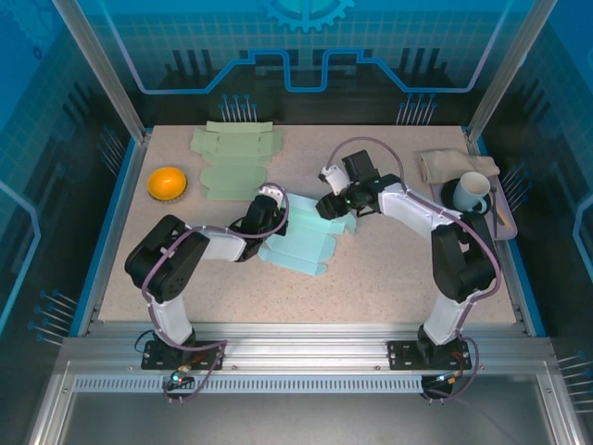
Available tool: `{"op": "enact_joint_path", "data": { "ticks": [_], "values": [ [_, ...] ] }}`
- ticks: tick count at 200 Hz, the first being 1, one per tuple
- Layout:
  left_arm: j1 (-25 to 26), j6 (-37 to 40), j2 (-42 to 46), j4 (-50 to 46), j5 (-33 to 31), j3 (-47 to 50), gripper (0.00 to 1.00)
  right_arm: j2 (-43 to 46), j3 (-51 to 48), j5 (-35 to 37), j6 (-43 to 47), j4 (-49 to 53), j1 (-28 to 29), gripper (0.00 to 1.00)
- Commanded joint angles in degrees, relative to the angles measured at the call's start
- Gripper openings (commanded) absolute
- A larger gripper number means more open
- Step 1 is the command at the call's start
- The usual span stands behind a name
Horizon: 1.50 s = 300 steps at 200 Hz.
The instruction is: Fold the paper box
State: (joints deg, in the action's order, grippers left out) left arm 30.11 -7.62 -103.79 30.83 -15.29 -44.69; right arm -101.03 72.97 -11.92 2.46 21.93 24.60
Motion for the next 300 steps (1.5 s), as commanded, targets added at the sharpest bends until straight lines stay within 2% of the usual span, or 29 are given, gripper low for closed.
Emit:
{"op": "enact_joint_path", "data": {
  "ticks": [1, 40, 51, 78, 135, 165, 242, 300],
  "values": [
    [1.0, -2.8, 2.3, -4.3, -0.1, 3.1, 0.00, 3.4, 0.2, 1.5, -4.0, 3.2, -0.8, 0.50],
    [2.5, -1.7, 6.2, -5.1, -0.6, 6.8, 0.00, 7.9, 3.1, 4.7, -9.3, 8.5, -0.8, 0.53],
    [3.1, -1.6, 6.9, -5.7, -1.0, 7.2, 0.00, 9.0, 3.6, 6.7, -11.7, 9.9, -0.7, 0.60],
    [4.6, -2.0, 7.6, -9.6, -4.1, 6.4, 0.00, 10.5, 3.3, 8.1, -20.8, 11.3, 0.0, 0.60],
    [5.1, -5.8, 7.4, -13.9, -9.1, 5.5, 0.00, 15.9, -7.6, 11.6, -36.6, 2.1, 5.3, 0.59],
    [5.5, -6.2, 7.0, -13.7, -9.1, 5.7, 0.00, 15.3, -12.8, 9.0, -40.2, -3.9, 4.2, 0.59],
    [6.5, -6.9, 6.5, -14.8, -9.5, 4.6, 0.00, 11.0, -16.6, 2.1, -49.1, -14.4, 3.3, 0.58],
    [7.3, -7.5, 6.3, -16.1, -9.5, 3.3, 0.00, 10.3, -21.5, -3.6, -61.6, -27.0, 3.4, 0.49]
  ]
}}
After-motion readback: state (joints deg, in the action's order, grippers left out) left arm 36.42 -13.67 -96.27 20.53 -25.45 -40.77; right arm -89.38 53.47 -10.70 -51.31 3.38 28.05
